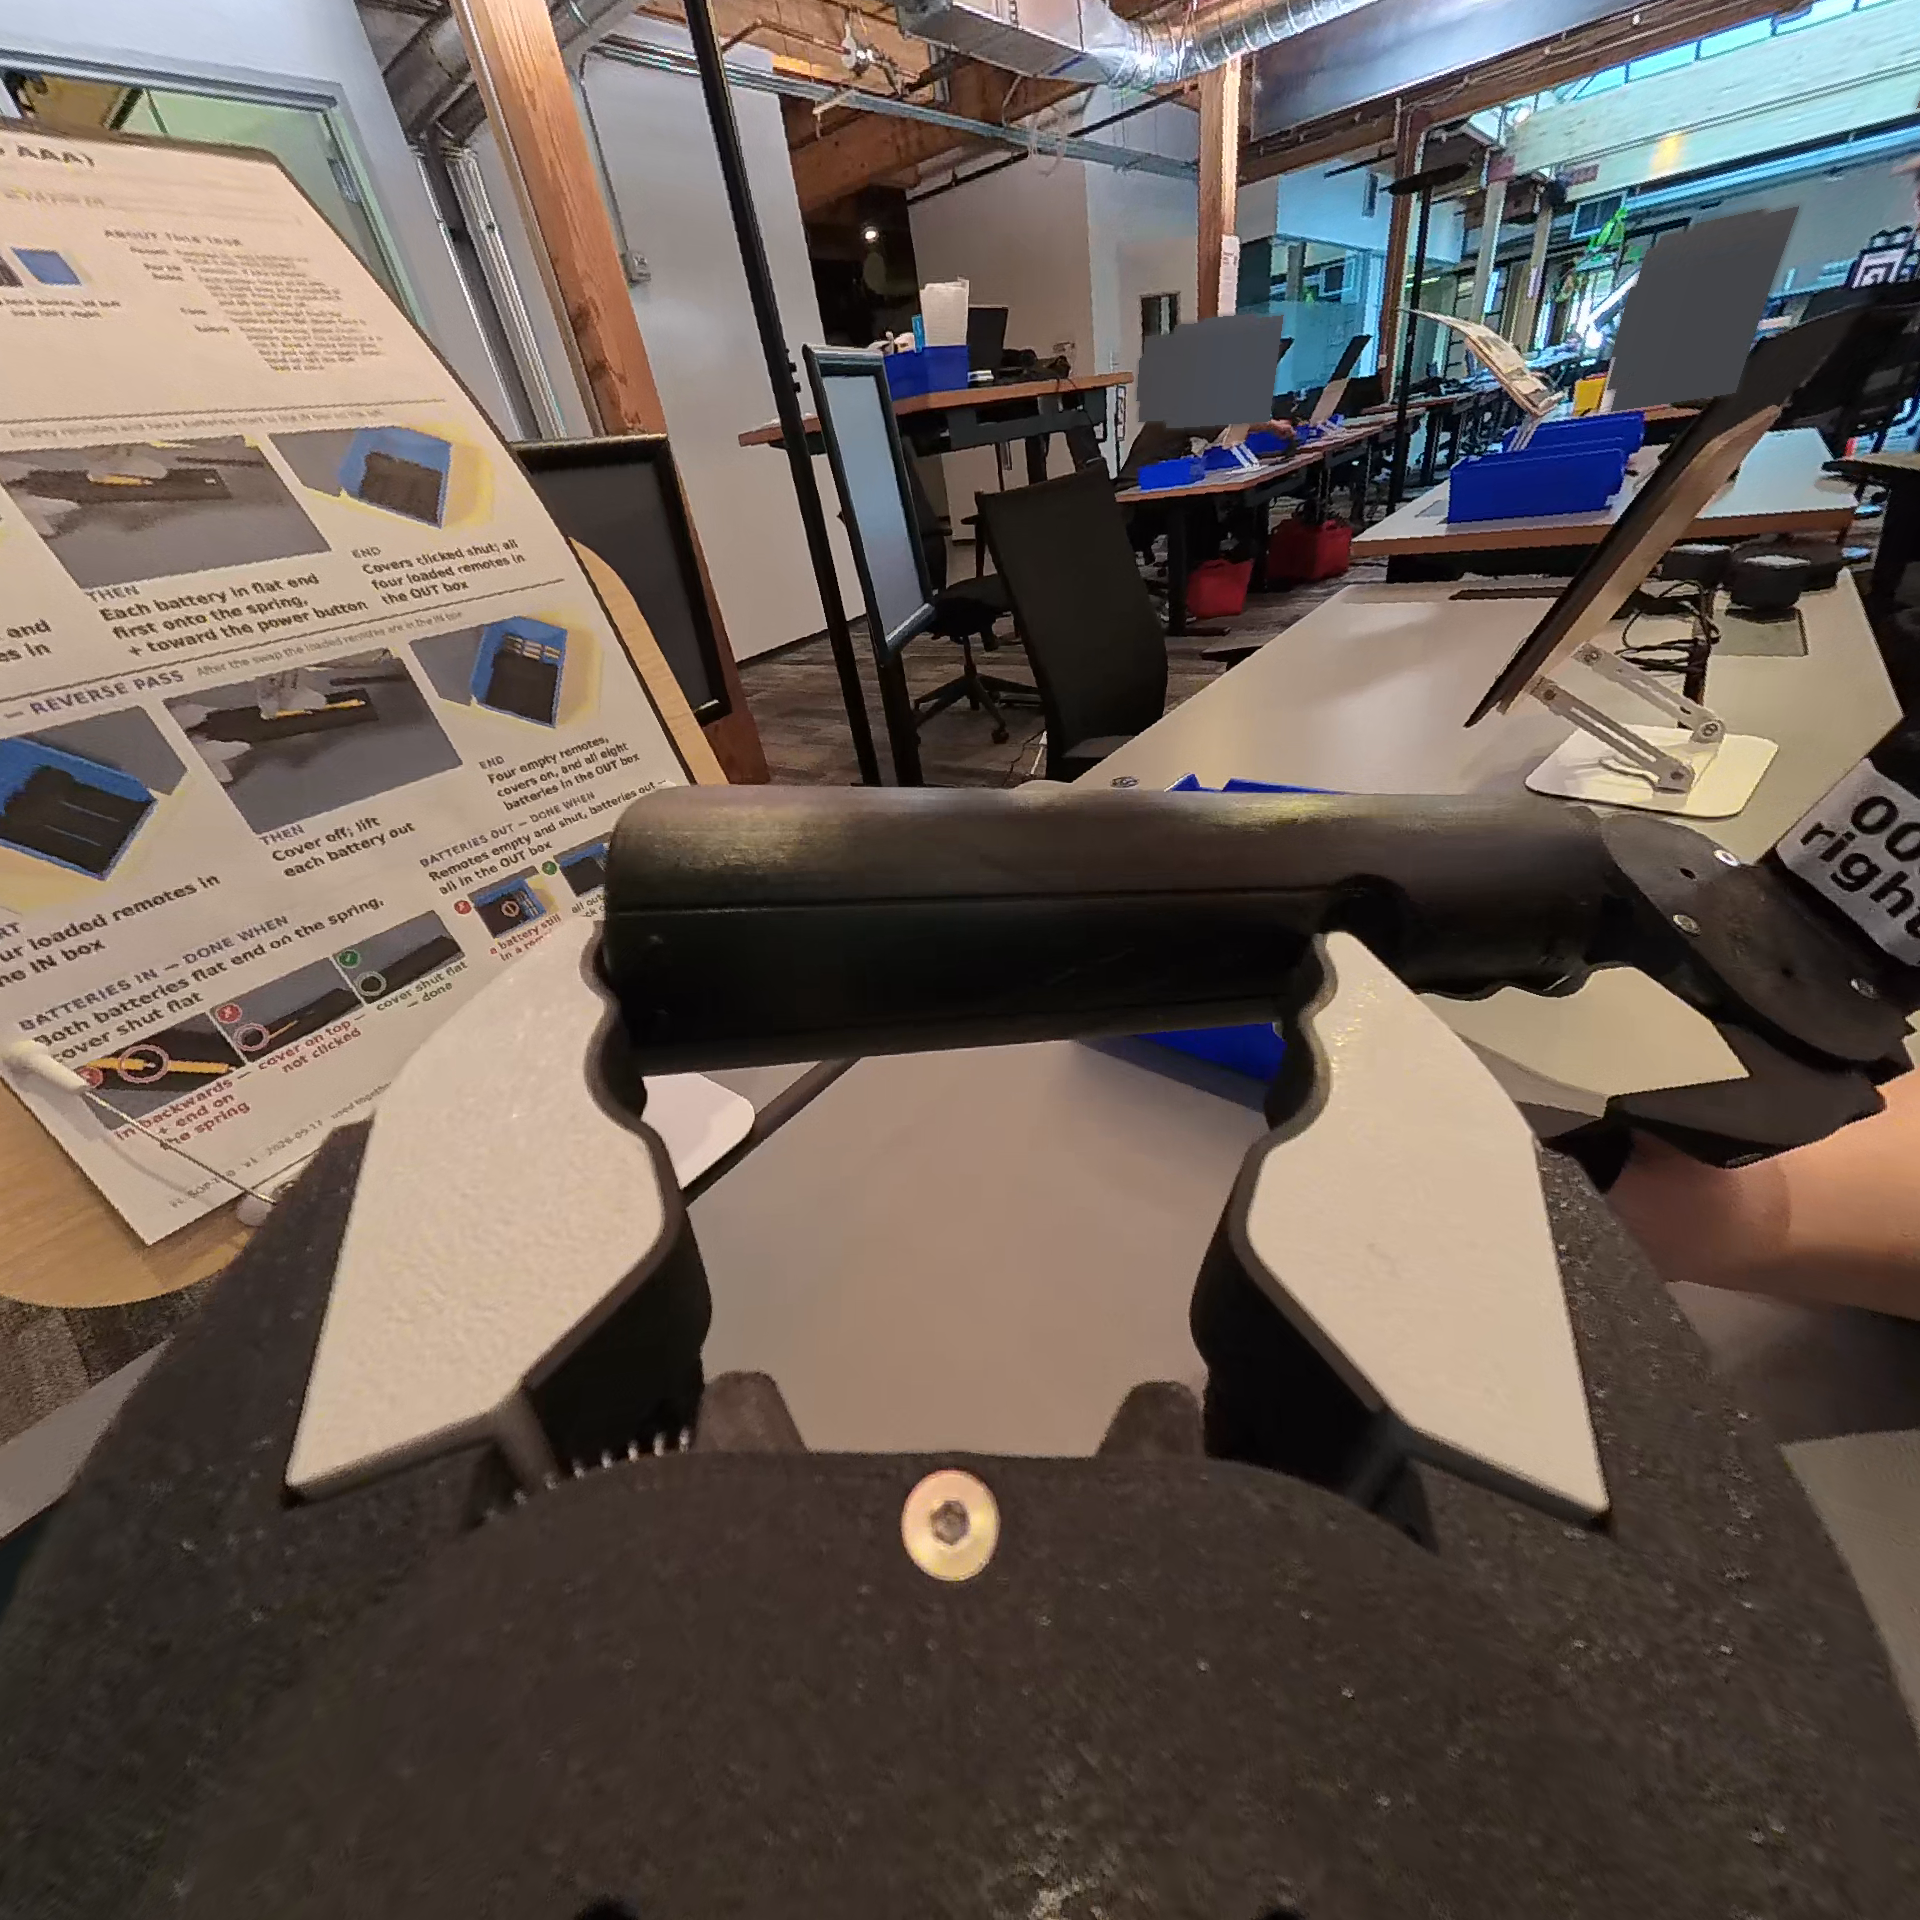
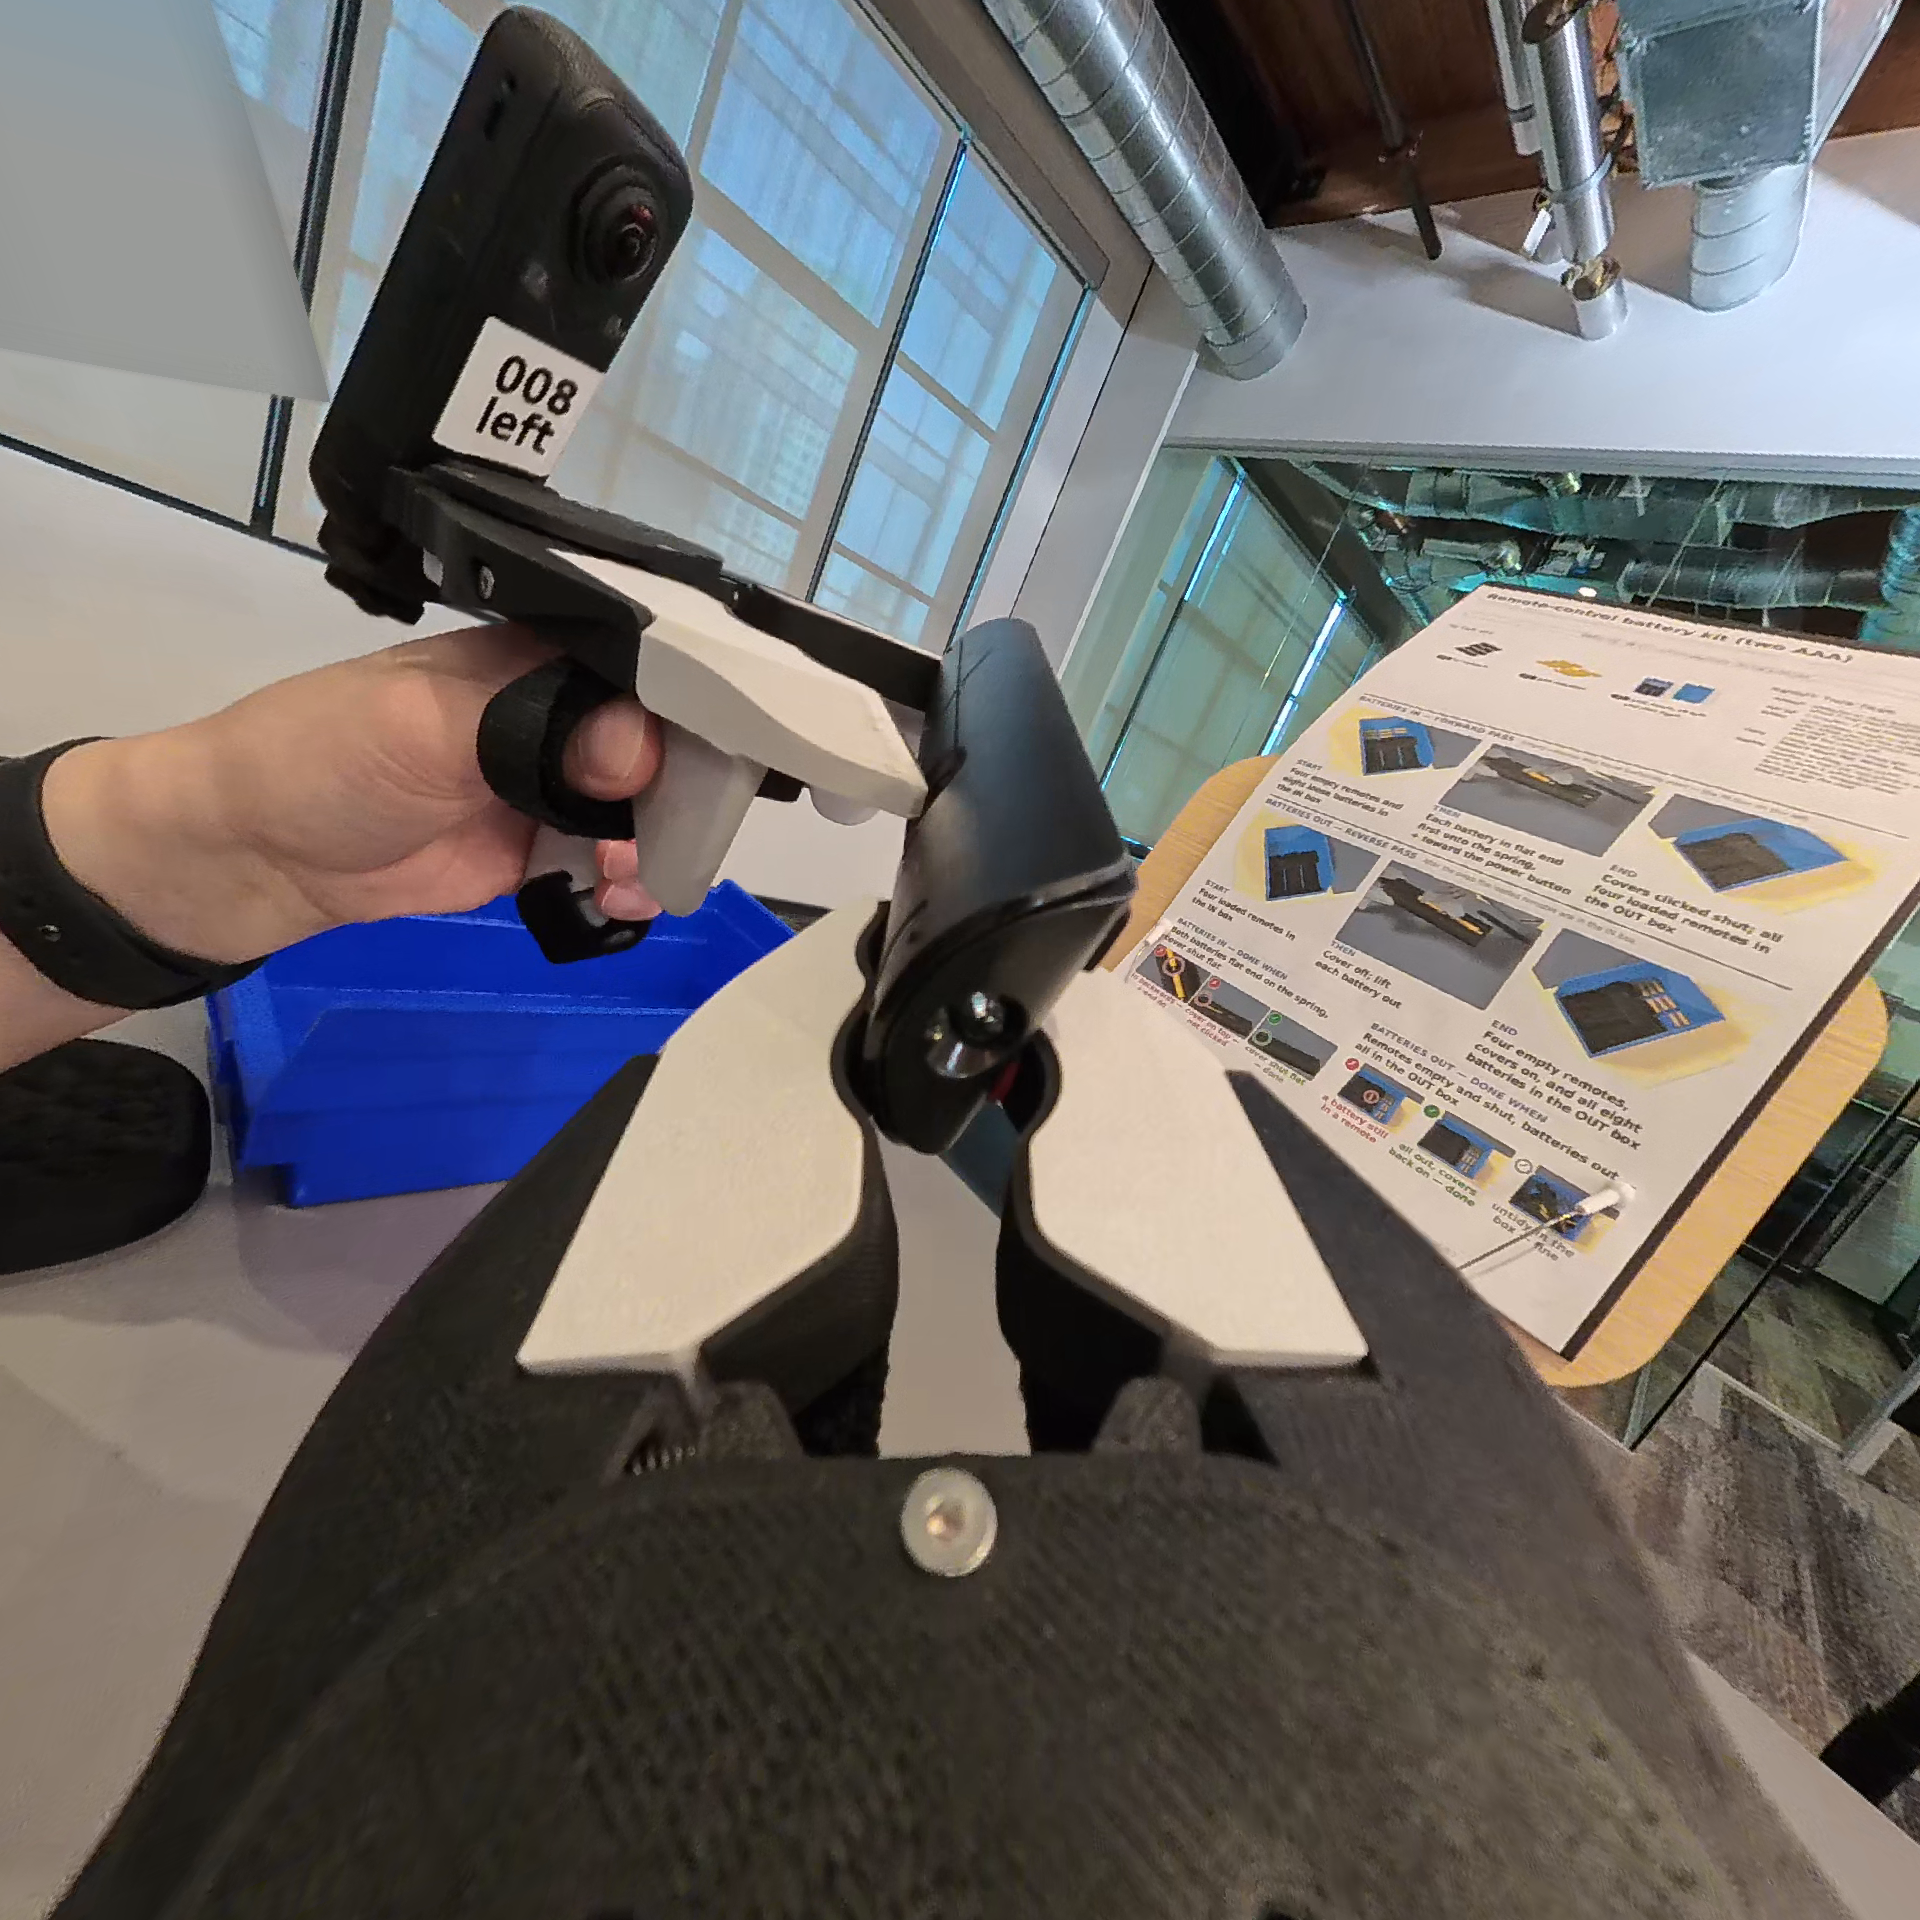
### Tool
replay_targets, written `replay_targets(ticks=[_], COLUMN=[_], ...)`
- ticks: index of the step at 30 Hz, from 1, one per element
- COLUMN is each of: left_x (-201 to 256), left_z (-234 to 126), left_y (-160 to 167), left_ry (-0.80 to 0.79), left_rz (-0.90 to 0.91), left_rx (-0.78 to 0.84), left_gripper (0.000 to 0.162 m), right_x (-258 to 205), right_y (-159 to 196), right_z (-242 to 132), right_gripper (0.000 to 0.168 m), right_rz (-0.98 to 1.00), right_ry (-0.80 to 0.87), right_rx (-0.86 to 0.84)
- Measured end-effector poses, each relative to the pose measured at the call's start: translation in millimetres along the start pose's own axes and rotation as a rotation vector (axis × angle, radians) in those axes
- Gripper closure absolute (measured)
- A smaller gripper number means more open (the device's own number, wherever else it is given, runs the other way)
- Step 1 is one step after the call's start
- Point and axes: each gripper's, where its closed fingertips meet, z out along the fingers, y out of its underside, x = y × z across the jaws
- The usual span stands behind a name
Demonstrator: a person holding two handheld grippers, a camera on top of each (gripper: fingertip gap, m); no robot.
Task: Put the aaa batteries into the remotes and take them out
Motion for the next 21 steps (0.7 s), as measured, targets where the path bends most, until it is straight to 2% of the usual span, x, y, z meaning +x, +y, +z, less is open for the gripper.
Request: replay_targets(ticks=[1, 13, 16, 18, 19, 21], left_x=[0.7, 1.1, 1.0, -4.9, -10.2, -12.6], left_z=[-0.6, -2.7, -5.6, -21.6, -28.8, -32.5], left_y=[-0.9, -1.0, -2.4, -19.6, -26.9, -29.7], left_ry=[0.004, 0.016, 0.035, 0.097, 0.129, 0.149], left_rz=[0.006, 0.001, -0.006, -0.110, -0.192, -0.195], left_rx=[0.001, -0.020, -0.023, 0.100, 0.161, 0.169], left_gripper=[0.043, 0.044, 0.050, 0.097, 0.110, 0.106], right_x=[-0.5, -1.6, -0.7, -2.7, -7.3, -12.2], right_y=[-0.8, -2.2, -3.3, -9.1, -9.1, -7.2], right_z=[-0.1, 0.1, -0.7, -3.5, -1.2, 3.8], right_gripper=[0.150, 0.150, 0.150, 0.150, 0.149, 0.150], right_rz=[-0.006, -0.035, -0.020, 0.055, 0.032, -0.074], right_ry=[0.003, 0.009, 0.001, -0.054, -0.060, -0.011], right_rx=[0.002, -0.002, 0.005, 0.054, 0.040, -0.008])
